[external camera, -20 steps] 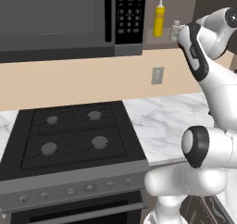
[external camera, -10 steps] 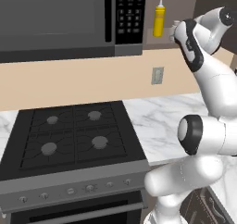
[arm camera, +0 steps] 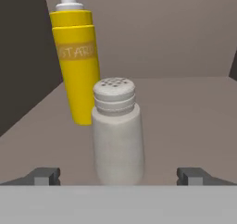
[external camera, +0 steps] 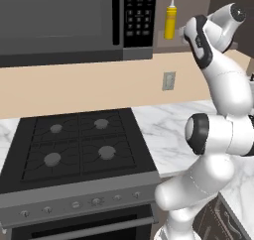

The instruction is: Take 2 condiments from the cabinet and move them on the counter near the stove.Make sure the condiments are lined up with each other, next to each other.

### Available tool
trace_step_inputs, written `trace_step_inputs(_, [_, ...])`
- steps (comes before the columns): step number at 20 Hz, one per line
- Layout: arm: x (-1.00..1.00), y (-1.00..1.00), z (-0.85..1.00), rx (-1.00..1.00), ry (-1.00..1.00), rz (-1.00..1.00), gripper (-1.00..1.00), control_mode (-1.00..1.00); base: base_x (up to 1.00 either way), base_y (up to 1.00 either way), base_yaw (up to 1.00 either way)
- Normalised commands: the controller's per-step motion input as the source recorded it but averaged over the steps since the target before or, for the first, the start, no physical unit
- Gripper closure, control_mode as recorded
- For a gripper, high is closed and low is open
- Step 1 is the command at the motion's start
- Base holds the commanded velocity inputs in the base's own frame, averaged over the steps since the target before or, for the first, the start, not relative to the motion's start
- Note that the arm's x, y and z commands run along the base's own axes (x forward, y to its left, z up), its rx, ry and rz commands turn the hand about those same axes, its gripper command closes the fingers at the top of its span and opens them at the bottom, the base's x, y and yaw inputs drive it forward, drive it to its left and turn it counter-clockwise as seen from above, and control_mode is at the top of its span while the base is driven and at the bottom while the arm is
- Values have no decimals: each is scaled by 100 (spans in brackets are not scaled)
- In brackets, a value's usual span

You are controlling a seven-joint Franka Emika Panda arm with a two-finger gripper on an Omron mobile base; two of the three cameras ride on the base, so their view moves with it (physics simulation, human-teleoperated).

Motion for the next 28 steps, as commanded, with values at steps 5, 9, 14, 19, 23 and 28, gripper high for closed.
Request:
trace_step_inputs(5, [26, 0, -6, 0, 0, 2, -100, -100, 0, 0, 0])
trace_step_inputs(9, [22, 0, -7, 0, 0, 2, -100, -100, 0, 0, 0])
trace_step_inputs(14, [18, 0, -5, 0, 0, 2, -100, -100, 0, 0, 0])
trace_step_inputs(19, [14, 0, -8, 0, 0, 2, -100, -100, 0, 0, 0])
trace_step_inputs(23, [0, 0, 0, 0, 0, 0, 100, -100, 0, 0, 0])
trace_step_inputs(28, [-6, 0, 0, 0, 0, 0, 100, -100, 0, 0, 0])
